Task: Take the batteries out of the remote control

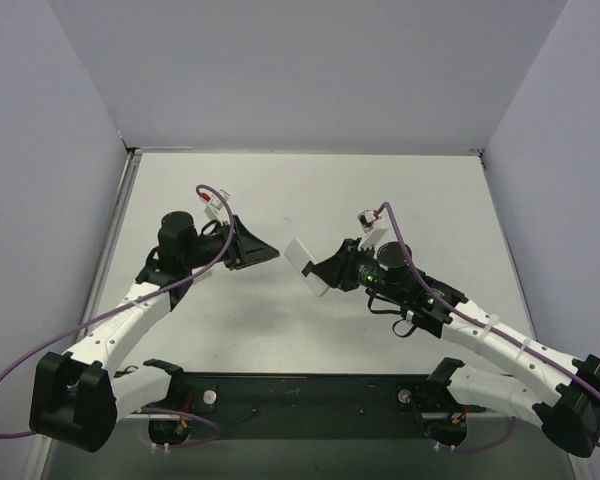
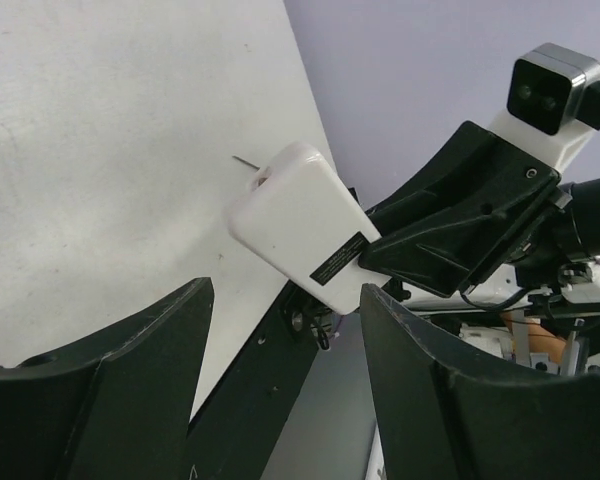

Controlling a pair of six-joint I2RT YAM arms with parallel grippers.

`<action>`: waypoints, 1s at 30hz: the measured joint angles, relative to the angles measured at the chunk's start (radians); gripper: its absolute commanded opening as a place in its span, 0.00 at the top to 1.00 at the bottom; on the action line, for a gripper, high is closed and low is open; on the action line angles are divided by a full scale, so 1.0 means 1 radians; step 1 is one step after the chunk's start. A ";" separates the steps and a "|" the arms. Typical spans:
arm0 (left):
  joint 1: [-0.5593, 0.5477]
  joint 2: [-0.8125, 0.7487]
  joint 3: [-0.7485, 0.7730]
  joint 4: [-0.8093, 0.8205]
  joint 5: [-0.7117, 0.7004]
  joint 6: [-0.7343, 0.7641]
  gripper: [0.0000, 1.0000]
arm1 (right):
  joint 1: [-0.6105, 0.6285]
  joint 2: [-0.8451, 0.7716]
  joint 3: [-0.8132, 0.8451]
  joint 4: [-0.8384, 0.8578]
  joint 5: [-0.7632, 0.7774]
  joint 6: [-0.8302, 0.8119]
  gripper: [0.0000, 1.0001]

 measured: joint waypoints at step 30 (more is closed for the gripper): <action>-0.113 0.080 -0.181 0.637 -0.075 -0.401 0.70 | -0.024 0.041 -0.133 0.447 -0.158 0.321 0.98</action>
